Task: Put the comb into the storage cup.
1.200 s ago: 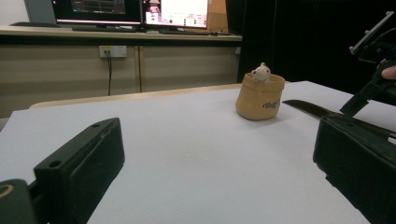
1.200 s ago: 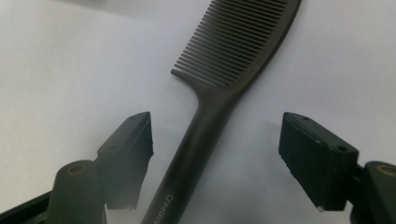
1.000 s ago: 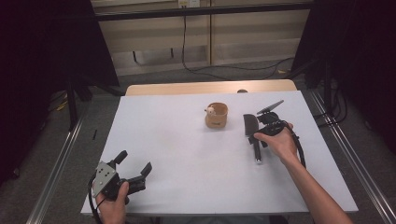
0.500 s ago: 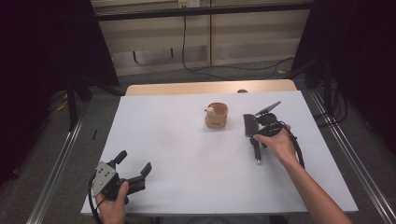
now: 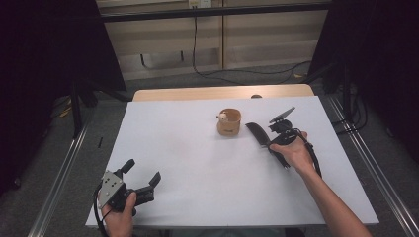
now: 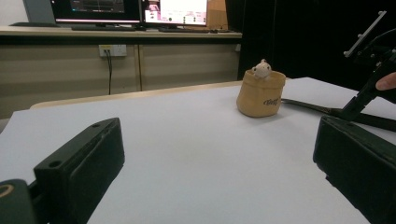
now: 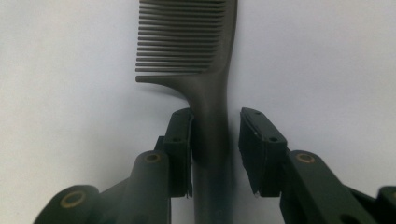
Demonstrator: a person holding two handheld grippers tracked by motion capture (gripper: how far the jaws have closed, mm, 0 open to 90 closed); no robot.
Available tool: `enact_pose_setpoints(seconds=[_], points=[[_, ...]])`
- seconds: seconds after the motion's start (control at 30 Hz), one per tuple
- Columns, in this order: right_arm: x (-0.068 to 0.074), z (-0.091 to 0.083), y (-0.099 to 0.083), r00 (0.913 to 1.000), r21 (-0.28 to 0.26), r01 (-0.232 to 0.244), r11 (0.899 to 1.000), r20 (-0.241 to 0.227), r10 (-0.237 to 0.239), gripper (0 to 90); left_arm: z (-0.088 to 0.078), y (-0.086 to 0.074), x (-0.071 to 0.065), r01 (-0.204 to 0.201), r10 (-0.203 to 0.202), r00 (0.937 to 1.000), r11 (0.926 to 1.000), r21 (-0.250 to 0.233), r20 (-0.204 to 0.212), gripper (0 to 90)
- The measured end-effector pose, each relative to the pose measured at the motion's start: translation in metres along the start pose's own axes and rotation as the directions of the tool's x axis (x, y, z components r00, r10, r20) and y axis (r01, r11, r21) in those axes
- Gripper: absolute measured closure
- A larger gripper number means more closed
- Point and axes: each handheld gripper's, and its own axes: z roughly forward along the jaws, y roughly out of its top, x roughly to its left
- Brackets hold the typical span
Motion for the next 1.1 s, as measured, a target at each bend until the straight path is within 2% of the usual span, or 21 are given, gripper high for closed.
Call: enact_pose_setpoints(seconds=[0.2,0.37,0.87,1.1], points=[[0.0012,0.0001,0.0015,0.9999,0.014,0.013,1.000,0.009,-0.013,67.4,0.0001,0.0000,0.0001,0.000,0.000,1.0000,1.0000,0.001,0.001,2.1],[0.0009,-0.0001,0.0026,0.9996,0.023,0.024,0.999,0.013,-0.024,72.6,0.0000,0.0000,0.0004,-0.001,0.001,1.0000,1.0000,0.001,0.001,2.1],[-0.0023,-0.0013,0.0026,0.9998,0.019,0.021,1.000,-0.007,-0.021,73.0,0.0004,-0.0003,0.0004,0.001,-0.001,1.0000,1.0000,0.003,0.002,2.2],[-0.0063,-0.0059,0.0018,0.9996,-0.001,0.020,1.000,-0.018,-0.020,73.0,0.0002,-0.0004,0.0007,0.000,0.000,1.0000,1.0000,0.004,0.001,2.1]])
